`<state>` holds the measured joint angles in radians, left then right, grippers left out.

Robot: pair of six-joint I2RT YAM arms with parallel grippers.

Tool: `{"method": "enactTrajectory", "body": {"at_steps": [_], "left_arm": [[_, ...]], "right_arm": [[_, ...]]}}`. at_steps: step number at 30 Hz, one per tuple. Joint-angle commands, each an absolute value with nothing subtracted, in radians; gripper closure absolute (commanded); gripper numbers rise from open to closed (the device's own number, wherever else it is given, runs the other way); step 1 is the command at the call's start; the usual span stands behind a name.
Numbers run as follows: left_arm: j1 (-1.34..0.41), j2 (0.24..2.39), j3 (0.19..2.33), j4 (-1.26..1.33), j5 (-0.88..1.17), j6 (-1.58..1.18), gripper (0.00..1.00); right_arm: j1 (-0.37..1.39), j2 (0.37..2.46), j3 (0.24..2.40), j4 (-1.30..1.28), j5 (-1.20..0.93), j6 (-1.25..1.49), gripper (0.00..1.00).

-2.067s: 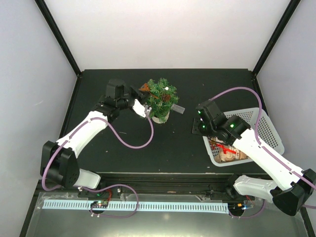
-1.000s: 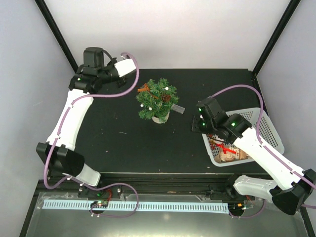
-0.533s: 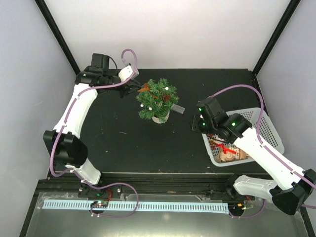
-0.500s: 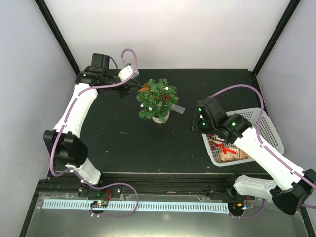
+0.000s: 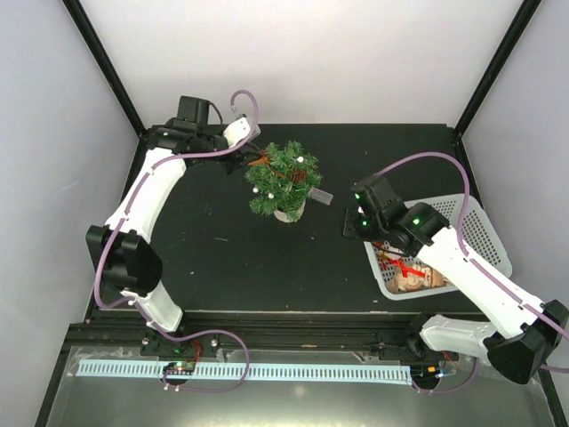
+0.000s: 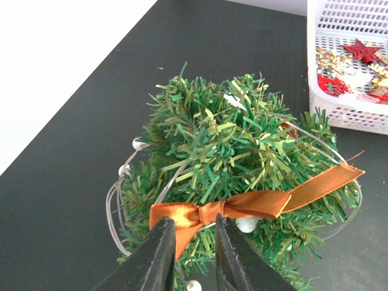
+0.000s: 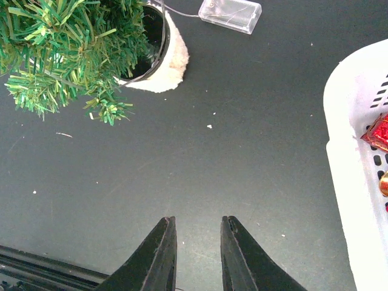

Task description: Decorate the small christmas tree

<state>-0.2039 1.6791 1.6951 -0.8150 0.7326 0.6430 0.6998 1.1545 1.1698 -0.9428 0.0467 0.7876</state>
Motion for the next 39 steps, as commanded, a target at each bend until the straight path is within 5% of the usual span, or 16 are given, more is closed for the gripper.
{"method": "enactTrajectory", "body": {"at_steps": [1,39], "left_arm": [[-0.233,1.699,1.709,-0.776,0.716,0.624,0.79],[-0.301,1.672,1.645,-0.736,0.603,0.629,0.77]], "right_arm": [[0.695,1.164,1.175,-0.936,0.044,0.789,0.76],[0.695,1.177,1.203,-0.943,0.062,0.775,0.76]]}}
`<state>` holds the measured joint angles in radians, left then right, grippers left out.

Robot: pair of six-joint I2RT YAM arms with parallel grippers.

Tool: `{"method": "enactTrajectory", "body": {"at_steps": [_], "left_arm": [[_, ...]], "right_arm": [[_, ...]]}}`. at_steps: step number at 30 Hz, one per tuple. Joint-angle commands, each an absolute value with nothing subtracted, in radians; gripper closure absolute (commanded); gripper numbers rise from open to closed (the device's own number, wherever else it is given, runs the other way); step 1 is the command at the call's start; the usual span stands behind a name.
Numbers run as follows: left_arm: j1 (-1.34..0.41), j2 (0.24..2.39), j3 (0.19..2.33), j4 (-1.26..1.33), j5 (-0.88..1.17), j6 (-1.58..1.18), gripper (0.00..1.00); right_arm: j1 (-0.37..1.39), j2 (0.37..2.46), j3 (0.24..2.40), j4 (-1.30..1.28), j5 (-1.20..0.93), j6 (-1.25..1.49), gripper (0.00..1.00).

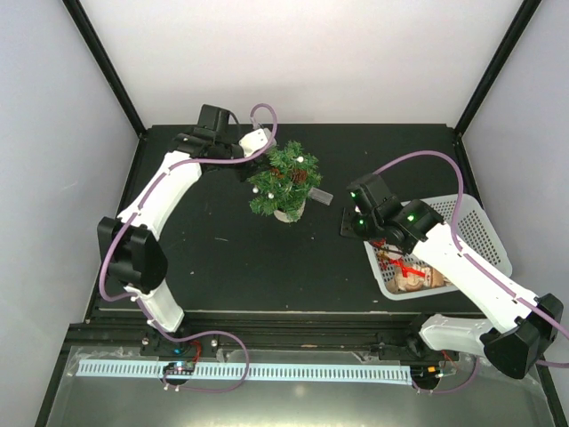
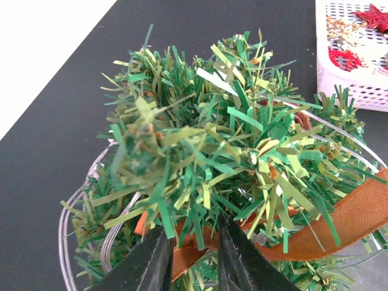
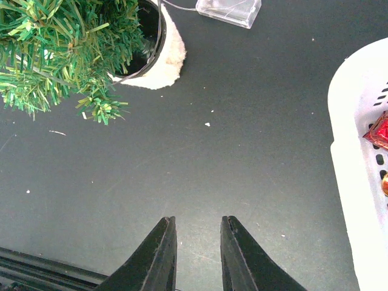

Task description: Decorate the small christmas tree

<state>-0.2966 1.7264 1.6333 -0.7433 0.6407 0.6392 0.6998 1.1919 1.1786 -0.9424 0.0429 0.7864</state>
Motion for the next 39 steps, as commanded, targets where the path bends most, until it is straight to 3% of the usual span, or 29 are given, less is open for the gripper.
{"method": "enactTrajectory", "body": {"at_steps": [1,18,24,30,39], "left_arm": [[-0.301,1.666,1.646,-0.735,0.586,0.623,0.77],[-0.259,1.516,1.595,-0.783,0.481,0.573,0.72],[-0.218,1.393,1.545,-0.821,0.435,0.533,0.66],[-0.196,1.272,1.524,-0.871,0.405,0.491,0.57],[-0.170,1.189,1.494,-0.986,0.539,0.469,0.43]], "right_arm": [[0.696,1.175,1.203,-0.942,0.061,0.774,0.76],[0.678,1.104,1.218,-1.048,0.151,0.781,0.75],[0.578,1.055,1.209,-1.130,0.145,0.754,0.60],[0.415,0.990,1.148,-1.180,0.146,0.719,0.56],[0.221,1.008,1.049,-1.206,0.003,0.708,0.52]]}}
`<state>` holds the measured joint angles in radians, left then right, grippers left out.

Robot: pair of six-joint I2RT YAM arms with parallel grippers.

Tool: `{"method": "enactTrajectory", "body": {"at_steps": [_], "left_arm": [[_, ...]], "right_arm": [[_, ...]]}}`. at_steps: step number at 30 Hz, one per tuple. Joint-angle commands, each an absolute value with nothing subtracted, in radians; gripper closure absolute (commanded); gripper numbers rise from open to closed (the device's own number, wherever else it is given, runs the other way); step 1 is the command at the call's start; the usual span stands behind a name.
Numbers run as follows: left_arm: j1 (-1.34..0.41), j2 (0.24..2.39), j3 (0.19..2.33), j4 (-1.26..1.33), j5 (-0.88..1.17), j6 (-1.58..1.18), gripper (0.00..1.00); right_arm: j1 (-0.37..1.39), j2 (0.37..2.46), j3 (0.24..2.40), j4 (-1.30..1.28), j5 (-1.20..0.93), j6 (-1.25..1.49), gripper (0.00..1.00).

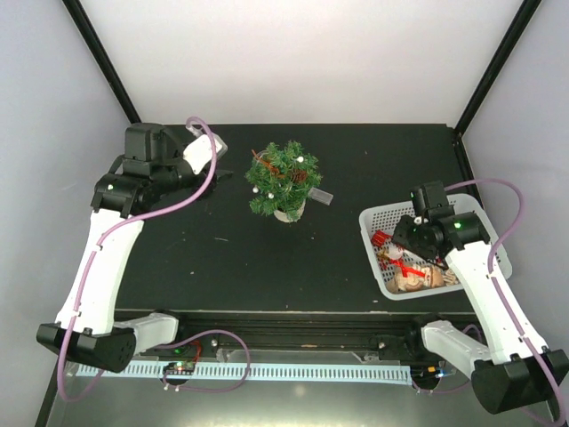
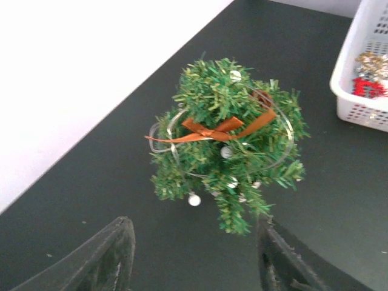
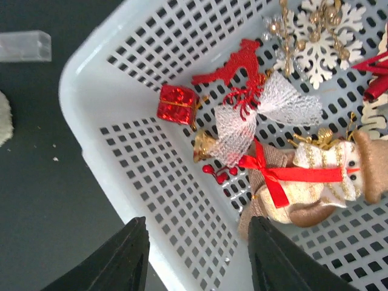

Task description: Decorate the small christmas tree

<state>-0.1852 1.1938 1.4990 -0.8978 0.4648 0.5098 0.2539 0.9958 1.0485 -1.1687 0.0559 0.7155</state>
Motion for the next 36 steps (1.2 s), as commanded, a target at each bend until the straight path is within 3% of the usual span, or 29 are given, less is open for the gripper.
{"method": "enactTrajectory", "body": {"at_steps": [1,6,12,17,26,31,36], "left_arm": [[-0.165,1.191,1.492,-1.002,0.564,0.457,0.41],[-0.161,1.235,1.511,-1.143,0.624,0.490,0.36],[-0.134,1.242,1.535,-1.193,0.552,0.502,0.20],[-0.129,1.267,1.544,-1.157,0.630,0.488,0.16],[-0.149,1.471,1.855,-1.062,0.663,0.308,0.22],[-0.264,1.587,1.995,-1.104,0.604,0.327,0.32],[-0.302,1.667,2.042,-1.093,0.567,0.334,0.33]], "right_arm": [[0.215,1.015,1.055,-1.216,0.012,0.711,0.50],[0.167,1.025,1.083,-1.225,0.028,0.689,0.40],[0.143,1.032,1.074,-1.224,-0.019,0.704,0.40],[0.143,1.048,1.055,-1.201,-0.100,0.740,0.40],[0.142,1.046,1.110,-1.240,-0.061,0.710,0.41],[0.142,1.080,1.143,-1.286,-0.024,0.650,0.41],[0.142,1.120,1.195,-1.301,0.003,0.625,0.41]]}}
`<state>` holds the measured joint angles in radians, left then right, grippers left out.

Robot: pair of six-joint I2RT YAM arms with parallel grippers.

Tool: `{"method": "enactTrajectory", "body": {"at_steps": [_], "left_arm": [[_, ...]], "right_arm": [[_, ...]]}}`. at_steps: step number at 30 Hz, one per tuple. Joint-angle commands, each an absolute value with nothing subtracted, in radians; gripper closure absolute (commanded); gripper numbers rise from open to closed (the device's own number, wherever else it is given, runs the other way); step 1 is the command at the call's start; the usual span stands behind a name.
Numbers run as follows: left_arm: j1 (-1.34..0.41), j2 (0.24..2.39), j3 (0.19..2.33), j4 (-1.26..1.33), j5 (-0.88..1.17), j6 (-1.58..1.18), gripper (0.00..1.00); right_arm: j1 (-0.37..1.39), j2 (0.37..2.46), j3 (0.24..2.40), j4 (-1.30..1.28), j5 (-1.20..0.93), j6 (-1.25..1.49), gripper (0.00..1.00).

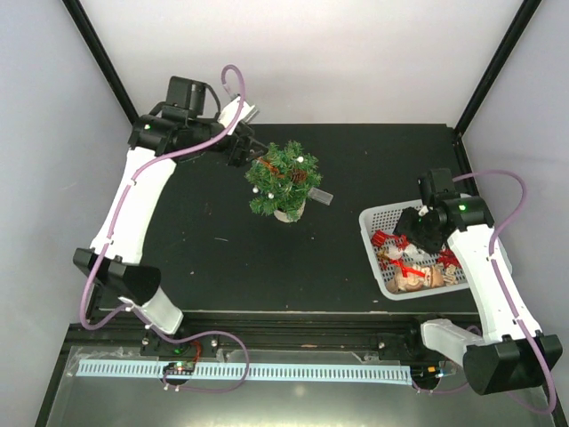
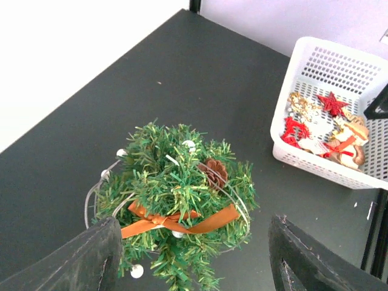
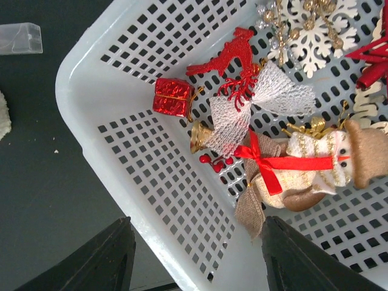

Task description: Decorate the small christmas tree

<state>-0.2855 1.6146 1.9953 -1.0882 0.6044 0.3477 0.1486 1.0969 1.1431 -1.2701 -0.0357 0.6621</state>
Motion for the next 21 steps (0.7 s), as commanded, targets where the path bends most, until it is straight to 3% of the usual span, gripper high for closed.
{"method": "enactTrajectory", "body": {"at_steps": [1,9,21], "left_arm": [[-0.305,1.686,2.052,-1.097,0.561,0.339,0.33],[-0.316,1.851,2.234,-1.134,0.516,0.345,0.35],[-0.324,1.888,2.226,-1.116,0.556,0.320,0.39]], "right_arm": [[0.143,1.130,1.202,-1.302,0.001,0.628,0.41],[0.139,1.139,1.183,-1.279,-0.001,0.639,0.41],[-0.027,1.226,1.089,-1.118,-0.050,0.722,0.47]]}}
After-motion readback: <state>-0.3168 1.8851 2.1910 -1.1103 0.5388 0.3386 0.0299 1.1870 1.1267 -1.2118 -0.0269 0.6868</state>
